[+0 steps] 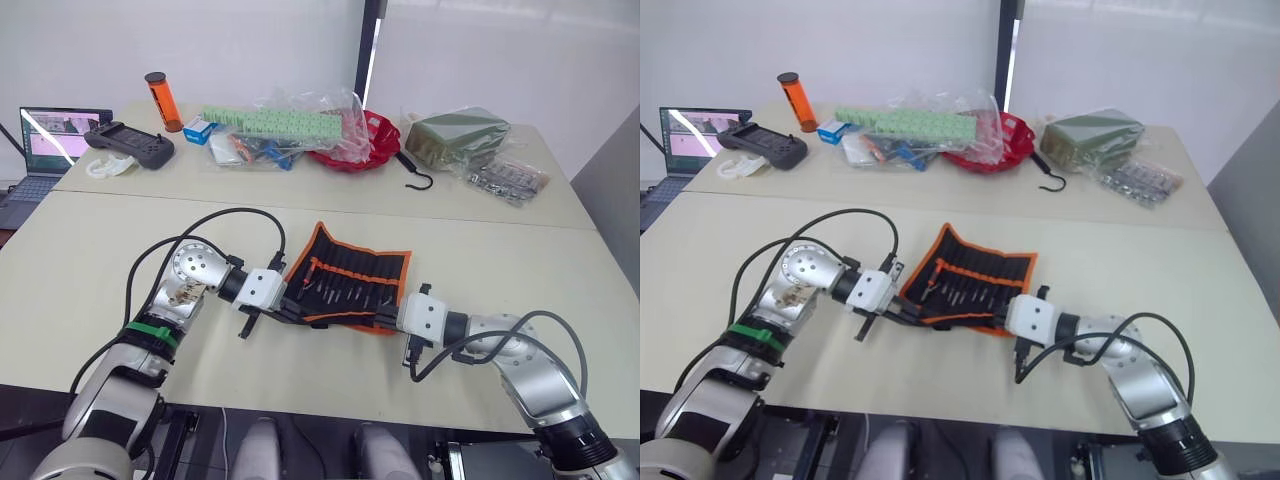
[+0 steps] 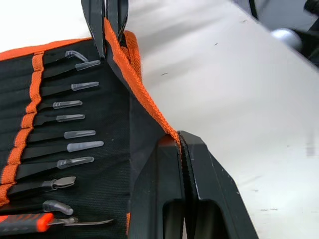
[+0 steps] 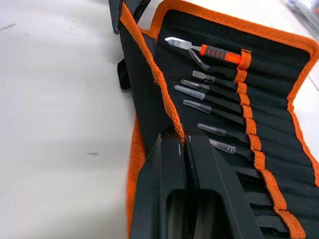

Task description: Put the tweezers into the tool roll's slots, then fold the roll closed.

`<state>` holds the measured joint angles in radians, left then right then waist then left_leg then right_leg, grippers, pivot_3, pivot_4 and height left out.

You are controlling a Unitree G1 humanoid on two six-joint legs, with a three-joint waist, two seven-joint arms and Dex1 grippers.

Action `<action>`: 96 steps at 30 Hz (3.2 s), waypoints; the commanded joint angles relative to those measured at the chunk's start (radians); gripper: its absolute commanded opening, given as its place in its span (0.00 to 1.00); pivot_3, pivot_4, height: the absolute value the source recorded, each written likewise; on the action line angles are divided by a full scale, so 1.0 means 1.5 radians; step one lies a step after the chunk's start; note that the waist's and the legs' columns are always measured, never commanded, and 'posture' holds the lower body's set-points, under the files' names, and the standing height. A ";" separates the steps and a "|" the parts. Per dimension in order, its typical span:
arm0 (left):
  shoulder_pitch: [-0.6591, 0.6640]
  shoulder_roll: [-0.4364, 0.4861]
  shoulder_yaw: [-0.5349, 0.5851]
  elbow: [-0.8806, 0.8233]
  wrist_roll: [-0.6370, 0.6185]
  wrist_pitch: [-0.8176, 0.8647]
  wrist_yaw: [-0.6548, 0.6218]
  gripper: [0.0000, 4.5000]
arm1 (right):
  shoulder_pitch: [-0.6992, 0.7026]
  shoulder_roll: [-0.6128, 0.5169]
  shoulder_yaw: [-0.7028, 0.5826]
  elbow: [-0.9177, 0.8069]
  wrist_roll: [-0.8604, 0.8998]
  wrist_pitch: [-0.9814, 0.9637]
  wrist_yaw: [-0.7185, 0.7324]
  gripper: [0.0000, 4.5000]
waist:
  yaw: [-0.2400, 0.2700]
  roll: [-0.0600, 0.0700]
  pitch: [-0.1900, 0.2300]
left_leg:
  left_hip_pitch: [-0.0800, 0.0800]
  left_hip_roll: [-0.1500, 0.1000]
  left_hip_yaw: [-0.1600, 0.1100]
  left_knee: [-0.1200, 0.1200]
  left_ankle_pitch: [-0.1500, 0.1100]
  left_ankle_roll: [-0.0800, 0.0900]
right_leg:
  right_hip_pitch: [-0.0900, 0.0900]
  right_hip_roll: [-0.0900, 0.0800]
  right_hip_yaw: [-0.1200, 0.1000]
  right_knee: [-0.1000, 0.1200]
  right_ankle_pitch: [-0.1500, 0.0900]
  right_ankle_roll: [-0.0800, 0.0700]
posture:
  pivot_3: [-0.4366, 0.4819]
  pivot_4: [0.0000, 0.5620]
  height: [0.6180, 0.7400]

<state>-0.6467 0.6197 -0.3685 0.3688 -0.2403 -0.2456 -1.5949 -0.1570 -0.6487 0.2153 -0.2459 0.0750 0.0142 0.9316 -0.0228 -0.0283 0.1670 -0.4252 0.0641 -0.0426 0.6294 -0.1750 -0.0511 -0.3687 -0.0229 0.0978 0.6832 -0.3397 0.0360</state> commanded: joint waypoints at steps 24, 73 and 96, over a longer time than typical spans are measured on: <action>-0.121 -0.082 0.031 0.157 0.089 -0.015 0.089 0.01 | -0.028 -0.014 -0.029 0.033 0.058 0.097 0.018 0.00 | 0.006 0.000 0.000 | 0.000 0.000 0.000 0.002 0.000 0.000 | 0.001 0.000 0.000 0.000 0.000 0.000 | 0.48 0.27 0.99; 0.095 -0.117 0.124 -0.170 0.001 0.276 0.286 0.15 | -0.022 0.170 -0.012 -0.007 0.114 0.214 -0.160 0.00 | 0.005 0.000 0.000 | 0.000 -0.001 -0.003 0.002 0.000 0.000 | 0.001 0.000 0.000 0.003 0.000 0.000 | 0.48 0.27 0.99; 0.080 -0.174 0.095 0.045 0.113 0.135 0.402 0.01 | 0.043 0.197 -0.027 0.074 0.022 0.150 -0.262 0.00 | 0.004 0.001 0.000 | 0.004 -0.001 -0.003 0.002 0.000 0.000 | 0.006 0.000 0.000 0.001 0.000 0.000 | 0.48 0.27 0.99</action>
<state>-0.5304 0.3521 -0.2452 0.4082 -0.0801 -0.0561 -1.0148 -0.1129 -0.3390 0.1915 -0.1397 0.1272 0.2347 0.5537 -0.0174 -0.0275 0.1664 -0.4157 0.0626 -0.0466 0.6322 -0.1746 -0.0505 -0.3558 -0.0224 0.0973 0.6831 -0.3399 0.0364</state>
